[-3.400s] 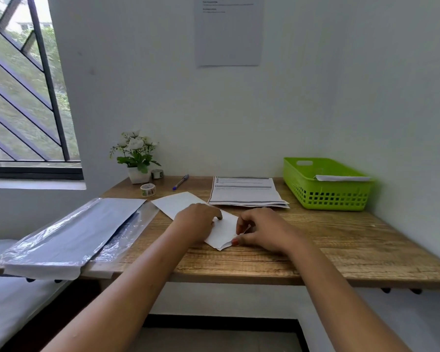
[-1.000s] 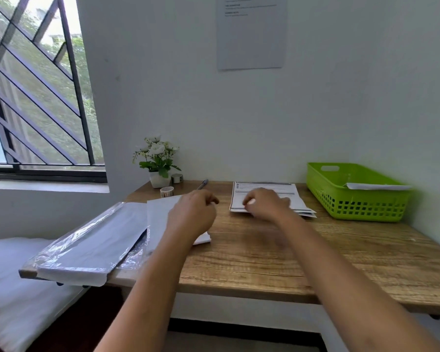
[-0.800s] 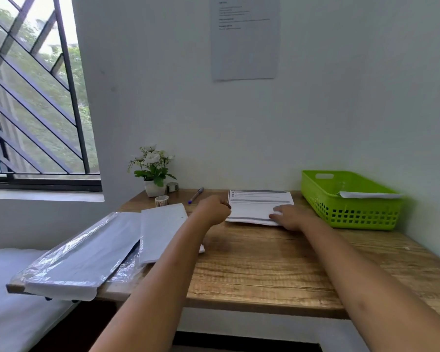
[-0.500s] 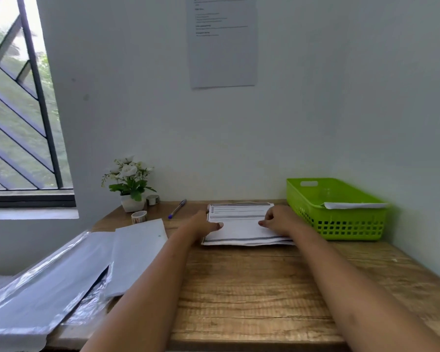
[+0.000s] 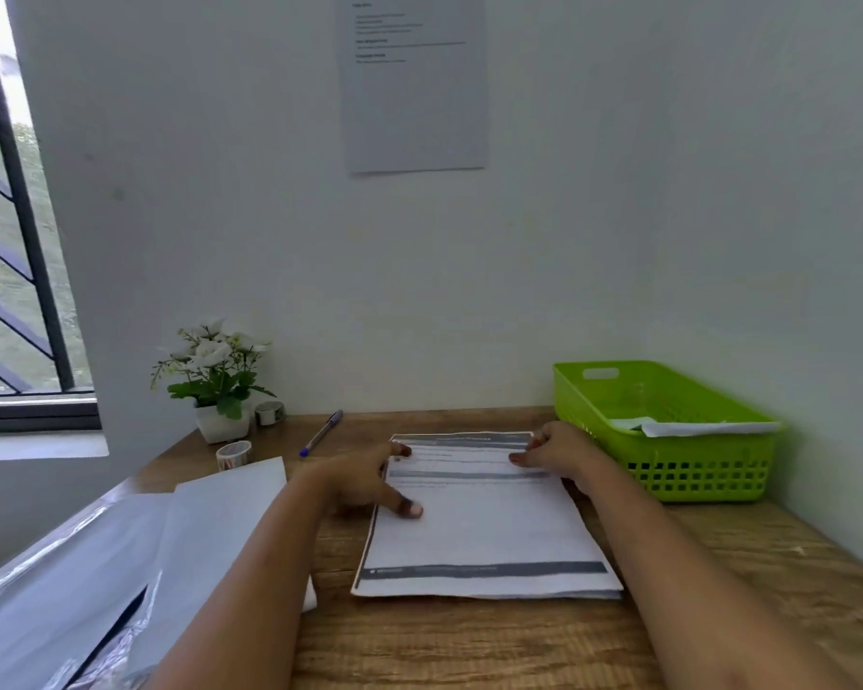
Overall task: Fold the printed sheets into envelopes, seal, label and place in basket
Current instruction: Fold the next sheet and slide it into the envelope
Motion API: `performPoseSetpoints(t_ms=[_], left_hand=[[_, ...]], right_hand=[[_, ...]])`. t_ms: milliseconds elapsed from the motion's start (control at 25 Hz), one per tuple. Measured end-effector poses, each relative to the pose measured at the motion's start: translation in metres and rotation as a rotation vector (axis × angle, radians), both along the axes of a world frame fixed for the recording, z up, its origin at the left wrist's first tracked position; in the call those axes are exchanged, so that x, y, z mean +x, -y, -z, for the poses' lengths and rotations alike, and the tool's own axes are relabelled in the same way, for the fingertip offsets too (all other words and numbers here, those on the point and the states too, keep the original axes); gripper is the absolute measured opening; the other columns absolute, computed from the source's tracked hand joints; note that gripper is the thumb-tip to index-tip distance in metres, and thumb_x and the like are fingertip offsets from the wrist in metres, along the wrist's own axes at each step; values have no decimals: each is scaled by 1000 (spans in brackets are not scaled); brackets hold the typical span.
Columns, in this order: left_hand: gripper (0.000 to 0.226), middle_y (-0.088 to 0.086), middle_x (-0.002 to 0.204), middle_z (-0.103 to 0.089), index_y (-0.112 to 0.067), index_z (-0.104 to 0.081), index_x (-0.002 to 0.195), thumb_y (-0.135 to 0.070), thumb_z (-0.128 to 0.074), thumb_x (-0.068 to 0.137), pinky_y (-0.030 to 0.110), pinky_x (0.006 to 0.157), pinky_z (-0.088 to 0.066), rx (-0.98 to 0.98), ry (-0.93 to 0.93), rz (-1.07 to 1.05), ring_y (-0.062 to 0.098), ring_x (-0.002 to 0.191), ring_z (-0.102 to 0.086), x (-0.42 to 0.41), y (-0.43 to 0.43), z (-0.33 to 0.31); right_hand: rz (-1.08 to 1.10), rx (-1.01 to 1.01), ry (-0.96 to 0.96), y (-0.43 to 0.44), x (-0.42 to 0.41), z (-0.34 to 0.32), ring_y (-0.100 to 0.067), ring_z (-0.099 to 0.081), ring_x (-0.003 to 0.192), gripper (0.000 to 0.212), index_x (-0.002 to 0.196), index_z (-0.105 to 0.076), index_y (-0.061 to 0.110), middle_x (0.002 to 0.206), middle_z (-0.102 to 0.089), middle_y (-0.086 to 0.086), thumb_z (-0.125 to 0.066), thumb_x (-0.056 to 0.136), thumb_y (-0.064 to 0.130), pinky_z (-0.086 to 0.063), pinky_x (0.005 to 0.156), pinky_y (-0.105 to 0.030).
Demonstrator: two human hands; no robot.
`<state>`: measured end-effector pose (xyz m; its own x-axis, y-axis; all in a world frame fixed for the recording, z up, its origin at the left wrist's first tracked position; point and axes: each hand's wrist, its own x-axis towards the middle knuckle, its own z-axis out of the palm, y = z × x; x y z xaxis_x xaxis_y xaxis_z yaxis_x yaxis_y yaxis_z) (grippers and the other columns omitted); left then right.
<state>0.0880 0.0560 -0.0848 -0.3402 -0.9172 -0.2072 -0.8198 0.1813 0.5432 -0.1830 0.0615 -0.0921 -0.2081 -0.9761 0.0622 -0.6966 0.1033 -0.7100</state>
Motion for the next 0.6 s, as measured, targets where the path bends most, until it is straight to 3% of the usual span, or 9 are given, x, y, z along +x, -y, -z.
performPoseSetpoints(t_ms=[40,120,160,240,280,360,520,600], left_hand=[[81,6,144,-38,-30,-34,139,-52,-73,71,40,110,-30,-51,-60,-43,24,127,-39,2,-2,-1],[62,6,135,-47,-22,-44,130,-50,-67,79,32,100,-36,-163,-150,-157,19,114,-45,5,-7,-2],[62,7,134,-48,-19,-43,131,-47,-66,81,31,97,-38,-206,-160,-214,19,111,-46,5,-10,-1],[73,10,140,-44,-11,-34,140,-44,-66,83,32,98,-38,-233,-117,-311,24,119,-46,3,-14,1],[75,10,143,-43,-9,-32,142,-44,-65,83,32,99,-38,-234,-103,-345,26,124,-45,2,-15,2],[69,8,139,-49,-9,-38,140,-38,-67,84,30,94,-40,-241,-183,-388,23,119,-49,-2,-16,6],[53,4,117,-62,-12,-51,129,-19,-71,82,20,69,-44,-245,-502,-442,11,86,-55,-5,-14,6],[40,3,106,-64,-13,-56,118,-11,-71,81,20,61,-46,-244,-686,-486,10,78,-58,-5,-13,6]], right_hand=[[-2,13,22,-5,-3,-2,-22,-56,86,29,66,-55,12,70,-55,-3,-81,74,21,-42,66,-25],[18,40,51,-15,-1,-4,-22,-55,86,26,68,-56,13,73,-57,-5,-81,72,14,-41,62,-24],[24,35,52,-21,4,-6,-23,-57,91,24,84,-61,9,87,-62,-10,-82,71,12,-43,66,-25],[26,35,64,-27,13,-8,-29,-57,109,62,124,-52,-1,122,-58,-19,-82,71,11,-47,81,-29],[21,34,64,-27,14,-7,-32,-55,115,73,133,-44,-4,130,-54,-21,-82,72,11,-49,87,-32],[39,43,106,-27,12,-5,-32,-57,104,71,132,-44,-10,118,-57,-22,-80,74,11,-49,82,-33],[41,61,163,-30,13,-10,-24,-52,70,60,125,-51,-11,88,-56,-16,-78,76,8,-40,60,-28],[39,-5,282,-29,14,-12,-29,-60,84,55,125,-53,-8,101,-63,-20,-76,76,1,-48,69,-33]])
